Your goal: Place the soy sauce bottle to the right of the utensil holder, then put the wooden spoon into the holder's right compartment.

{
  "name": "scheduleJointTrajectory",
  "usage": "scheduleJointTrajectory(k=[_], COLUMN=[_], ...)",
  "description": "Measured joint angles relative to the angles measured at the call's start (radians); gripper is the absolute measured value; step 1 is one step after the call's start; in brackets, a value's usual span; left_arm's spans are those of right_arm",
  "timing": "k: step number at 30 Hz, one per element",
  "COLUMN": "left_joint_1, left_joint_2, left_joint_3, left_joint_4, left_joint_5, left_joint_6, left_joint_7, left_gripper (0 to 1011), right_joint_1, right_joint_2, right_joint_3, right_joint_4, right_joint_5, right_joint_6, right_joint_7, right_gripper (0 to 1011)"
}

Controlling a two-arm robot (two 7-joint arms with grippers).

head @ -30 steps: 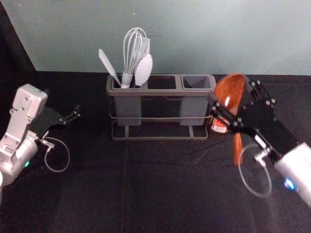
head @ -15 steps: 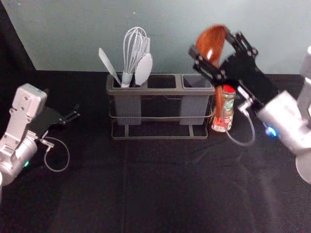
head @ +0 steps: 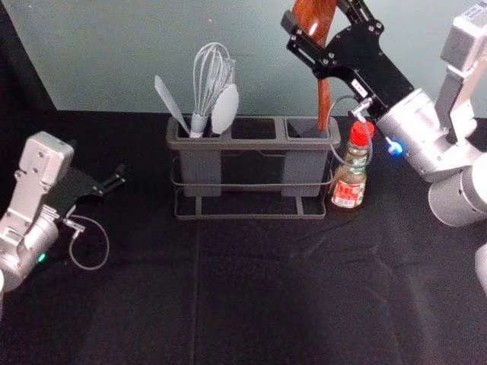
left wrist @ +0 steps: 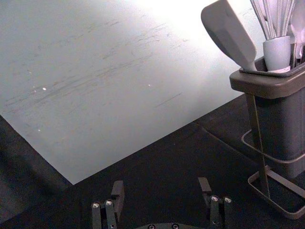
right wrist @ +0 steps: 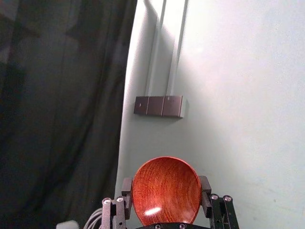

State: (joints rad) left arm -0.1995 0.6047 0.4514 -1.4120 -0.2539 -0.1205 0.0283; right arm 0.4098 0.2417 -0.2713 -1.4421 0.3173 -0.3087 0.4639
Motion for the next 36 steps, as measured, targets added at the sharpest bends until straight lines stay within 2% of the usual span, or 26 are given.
scheduleJointTrajectory(k=[5,13,18,36], left_joint_1=[0.000,0.000,0.000,0.000], left_joint_2=[0.000,0.000,0.000,0.000], left_joint_3=[0.000,0.000,0.000,0.000], left_joint_4=[0.000,0.000,0.000,0.000], left_joint_5=[0.000,0.000,0.000,0.000], left_joint_6=[0.000,0.000,0.000,0.000], left_joint_7=[0.000,0.000,0.000,0.000], left_gripper=[1011,1011,1011,1011], right_joint_1=[0.044,0.054,0.045,-0.003], right_joint_2=[-0.027,-0.062,-0.078,-0.098], right_joint_3=[-0.011,-0.018,-0.014,0.004], right_joint_4=[0.068,0.139,0.176,0.250], right_joint_5=[0.016,0.031,0.043,0.072], right_joint_6=[-0.038,-0.089,-0.121,-0.195], right_joint_7=[0.004,0.005,0.009,0.048], right_gripper=[838,838,838,838])
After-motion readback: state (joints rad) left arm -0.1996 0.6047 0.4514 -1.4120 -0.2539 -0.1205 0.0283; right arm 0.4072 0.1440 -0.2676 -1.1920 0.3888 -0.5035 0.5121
